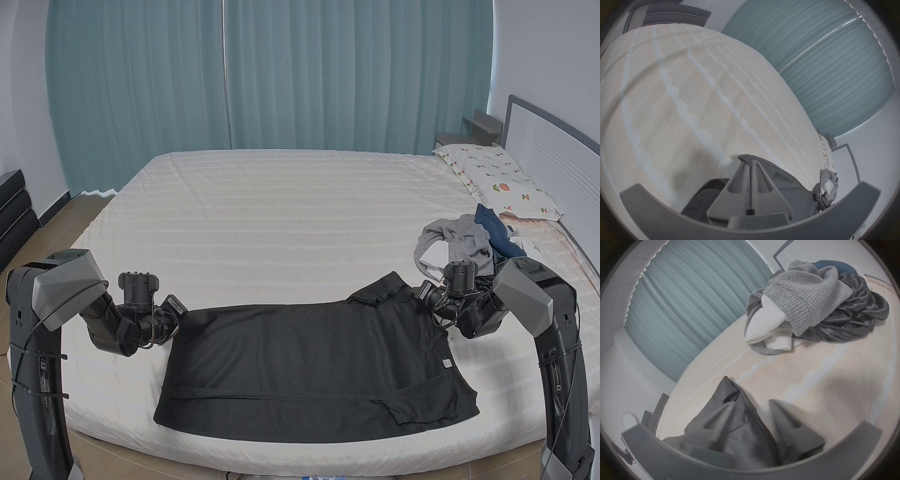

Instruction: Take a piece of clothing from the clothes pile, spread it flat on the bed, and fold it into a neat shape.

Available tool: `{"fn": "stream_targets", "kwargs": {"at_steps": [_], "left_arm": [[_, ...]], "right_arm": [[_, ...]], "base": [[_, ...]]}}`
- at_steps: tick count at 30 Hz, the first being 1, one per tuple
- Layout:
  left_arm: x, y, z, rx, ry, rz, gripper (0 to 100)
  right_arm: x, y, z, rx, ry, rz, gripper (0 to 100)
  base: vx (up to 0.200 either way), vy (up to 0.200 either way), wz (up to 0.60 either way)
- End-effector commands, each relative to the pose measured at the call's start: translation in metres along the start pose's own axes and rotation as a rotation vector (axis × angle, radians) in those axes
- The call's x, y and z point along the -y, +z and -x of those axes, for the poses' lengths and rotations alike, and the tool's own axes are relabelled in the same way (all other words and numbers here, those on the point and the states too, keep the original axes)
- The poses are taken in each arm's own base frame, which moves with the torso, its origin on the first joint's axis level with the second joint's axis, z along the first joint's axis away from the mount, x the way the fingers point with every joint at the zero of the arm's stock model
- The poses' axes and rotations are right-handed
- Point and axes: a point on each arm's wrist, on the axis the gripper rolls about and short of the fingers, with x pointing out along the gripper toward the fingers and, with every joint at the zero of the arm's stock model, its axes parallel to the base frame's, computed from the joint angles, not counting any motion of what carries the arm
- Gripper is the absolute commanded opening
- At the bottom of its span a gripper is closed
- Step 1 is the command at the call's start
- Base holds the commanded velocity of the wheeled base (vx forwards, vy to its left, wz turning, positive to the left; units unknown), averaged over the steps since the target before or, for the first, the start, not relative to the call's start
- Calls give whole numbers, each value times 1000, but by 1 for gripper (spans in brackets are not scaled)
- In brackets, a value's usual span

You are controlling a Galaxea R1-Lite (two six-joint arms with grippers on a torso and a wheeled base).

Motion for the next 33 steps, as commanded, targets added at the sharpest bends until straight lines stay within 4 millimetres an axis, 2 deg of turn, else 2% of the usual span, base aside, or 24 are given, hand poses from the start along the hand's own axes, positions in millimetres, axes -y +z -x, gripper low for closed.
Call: {"fn": "stream_targets", "kwargs": {"at_steps": [1,13,22,31,33], "left_arm": [[0,2,0,5,-2,2,0],[1,4,1,12,-4,1,0],[6,18,12,48,-24,10,0],[9,27,24,69,-35,17,0],[9,27,24,68,-36,15,0]], "right_arm": [[-5,10,14,0,17,-15,0],[-5,17,25,-7,50,-23,0],[-6,33,40,101,111,-43,0],[2,23,52,94,110,-46,0],[0,29,55,112,124,-49,0]], "base": [[0,0,0],[0,0,0],[0,0,0],[0,0,0],[0,0,0]]}}
